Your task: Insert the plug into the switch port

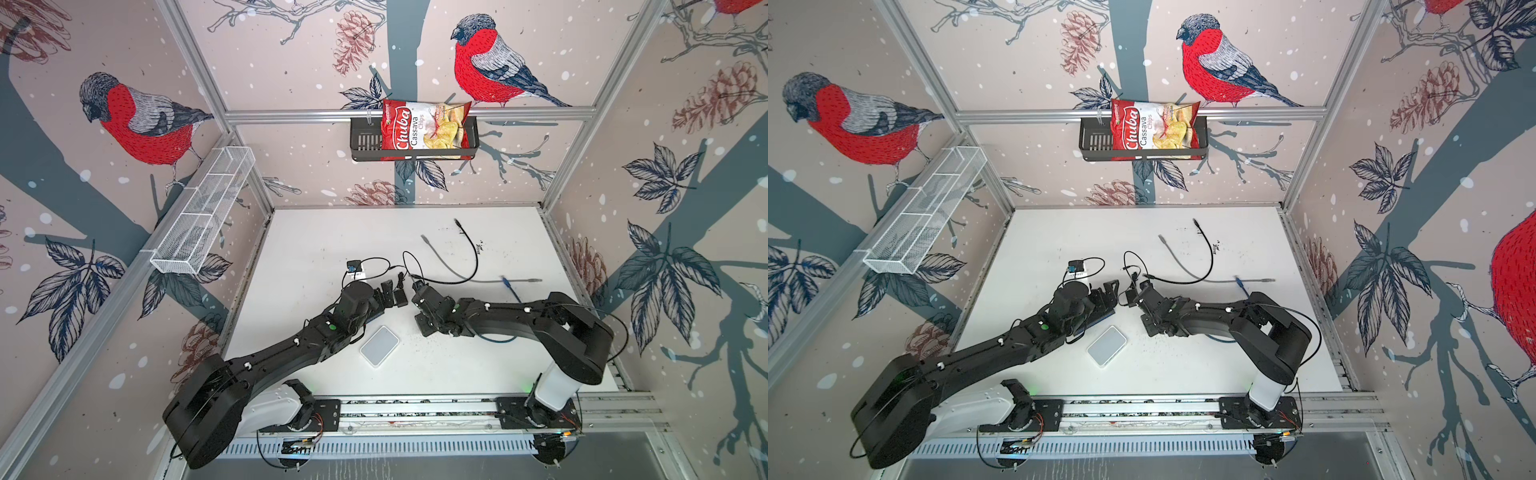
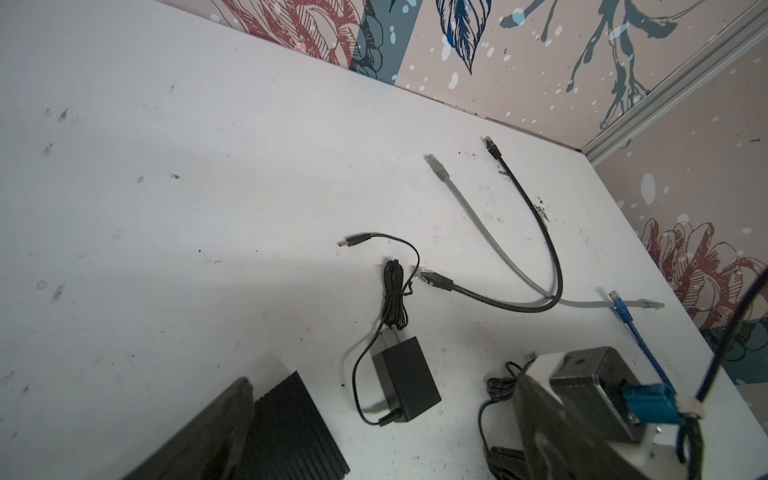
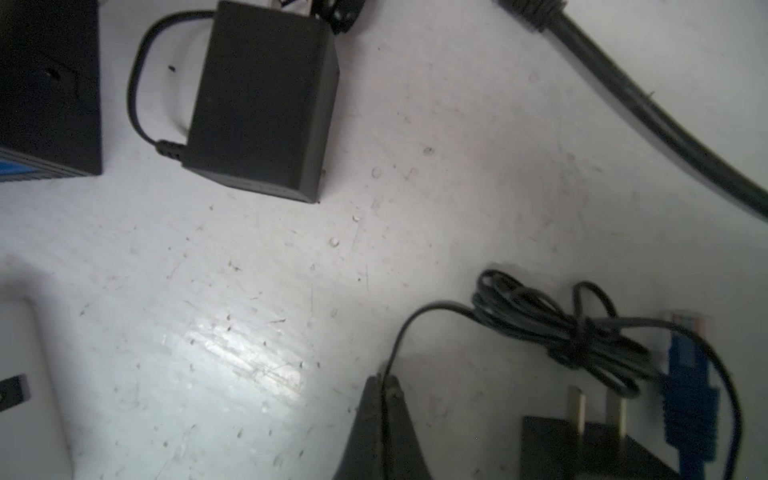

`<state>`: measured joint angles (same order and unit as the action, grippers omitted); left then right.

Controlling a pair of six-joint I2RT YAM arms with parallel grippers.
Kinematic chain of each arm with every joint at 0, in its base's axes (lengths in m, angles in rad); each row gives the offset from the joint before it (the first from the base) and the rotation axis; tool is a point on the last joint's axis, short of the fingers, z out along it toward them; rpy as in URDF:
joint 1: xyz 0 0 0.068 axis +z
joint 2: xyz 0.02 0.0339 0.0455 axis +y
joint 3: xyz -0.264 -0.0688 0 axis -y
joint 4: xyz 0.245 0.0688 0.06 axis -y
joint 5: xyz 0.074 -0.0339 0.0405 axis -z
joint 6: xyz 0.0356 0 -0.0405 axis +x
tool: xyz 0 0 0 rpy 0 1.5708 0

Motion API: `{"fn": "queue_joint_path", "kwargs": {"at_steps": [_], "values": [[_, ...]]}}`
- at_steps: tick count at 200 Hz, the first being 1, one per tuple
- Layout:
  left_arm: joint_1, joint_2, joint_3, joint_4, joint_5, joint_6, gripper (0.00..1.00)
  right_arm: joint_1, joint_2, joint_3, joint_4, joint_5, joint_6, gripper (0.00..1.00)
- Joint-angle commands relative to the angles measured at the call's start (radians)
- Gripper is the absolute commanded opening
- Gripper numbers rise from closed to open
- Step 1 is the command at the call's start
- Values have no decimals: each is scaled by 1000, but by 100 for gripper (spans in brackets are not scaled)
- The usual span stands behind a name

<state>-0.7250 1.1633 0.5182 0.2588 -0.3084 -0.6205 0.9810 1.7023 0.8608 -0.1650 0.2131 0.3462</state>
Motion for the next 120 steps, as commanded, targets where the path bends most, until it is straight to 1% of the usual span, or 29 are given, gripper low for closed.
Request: {"fn": "queue_joint_path", "kwargs": {"at_steps": [1, 20, 41, 67, 105, 120], "values": [[-1, -5, -3, 64, -8, 23, 97, -7, -2, 10, -74, -18, 18, 1], [-1, -3, -4, 69, -2, 28, 97, -36, -13, 28, -58, -47, 52, 1], [-1, 1, 0, 75, 14, 36, 97, -104, -27, 36, 2, -146, 105, 1], [-1, 6, -11, 118, 53, 80, 97, -179, -42, 40, 95, -257, 159, 1], [-2, 5, -58, 231, 133, 156, 97, -228, -61, 64, 166, -267, 216, 1], [-4, 15, -57, 246, 185, 190, 93, -244, -73, 66, 194, -262, 243, 1]]}}
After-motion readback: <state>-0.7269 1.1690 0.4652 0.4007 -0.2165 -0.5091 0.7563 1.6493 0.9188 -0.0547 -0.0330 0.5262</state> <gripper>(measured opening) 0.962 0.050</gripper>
